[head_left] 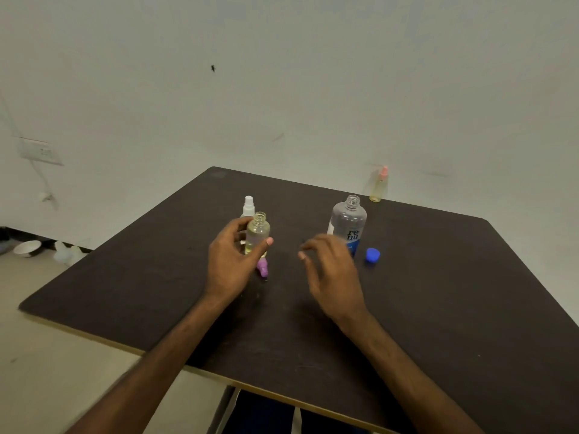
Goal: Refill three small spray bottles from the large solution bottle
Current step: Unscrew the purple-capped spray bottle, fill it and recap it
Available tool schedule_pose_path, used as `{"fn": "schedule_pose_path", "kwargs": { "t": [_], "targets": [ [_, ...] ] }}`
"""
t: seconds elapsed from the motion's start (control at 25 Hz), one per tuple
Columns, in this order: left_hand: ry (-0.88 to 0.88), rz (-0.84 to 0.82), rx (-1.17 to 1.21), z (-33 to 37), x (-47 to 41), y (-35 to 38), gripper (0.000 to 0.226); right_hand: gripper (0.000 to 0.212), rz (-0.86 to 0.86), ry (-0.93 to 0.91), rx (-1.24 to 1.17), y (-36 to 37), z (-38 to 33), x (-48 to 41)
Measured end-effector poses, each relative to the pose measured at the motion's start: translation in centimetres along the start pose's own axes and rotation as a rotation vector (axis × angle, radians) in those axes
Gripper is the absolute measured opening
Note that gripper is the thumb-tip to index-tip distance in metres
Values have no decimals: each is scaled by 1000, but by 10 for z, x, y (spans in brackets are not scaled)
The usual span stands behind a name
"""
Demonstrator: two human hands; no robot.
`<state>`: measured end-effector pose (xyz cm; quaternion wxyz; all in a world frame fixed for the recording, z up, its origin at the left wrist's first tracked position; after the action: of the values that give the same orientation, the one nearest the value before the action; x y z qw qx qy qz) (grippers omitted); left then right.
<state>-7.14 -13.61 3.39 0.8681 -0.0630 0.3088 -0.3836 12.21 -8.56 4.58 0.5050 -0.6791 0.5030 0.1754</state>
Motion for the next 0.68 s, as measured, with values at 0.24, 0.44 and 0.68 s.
{"fn": "schedule_pose_path", "kwargs": {
  "t": [0.24, 0.44, 0.68],
  "targets": [
    [-47, 18, -64, -31, 4, -28, 48, 48, -501, 33, 19, 75, -14, -1],
    [-45, -5, -65, -33, 6, -26, 46, 43, -547, 75, 97, 87, -10, -5],
    [-45, -26, -97, -37, 6, -23, 48, 44, -479, 32, 53, 91, -6, -13]
  ]
}}
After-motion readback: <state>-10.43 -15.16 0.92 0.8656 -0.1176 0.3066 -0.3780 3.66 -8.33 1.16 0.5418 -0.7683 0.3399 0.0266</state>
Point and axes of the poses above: each hand's wrist, its own x-axis away from the middle knuckle, its own y-axis out of the palm, z = x × y, the point moved 7 cm from there along -x, towards the middle knuckle, and after that the axes turned 15 degrees about -x, right-handed, at the moved point
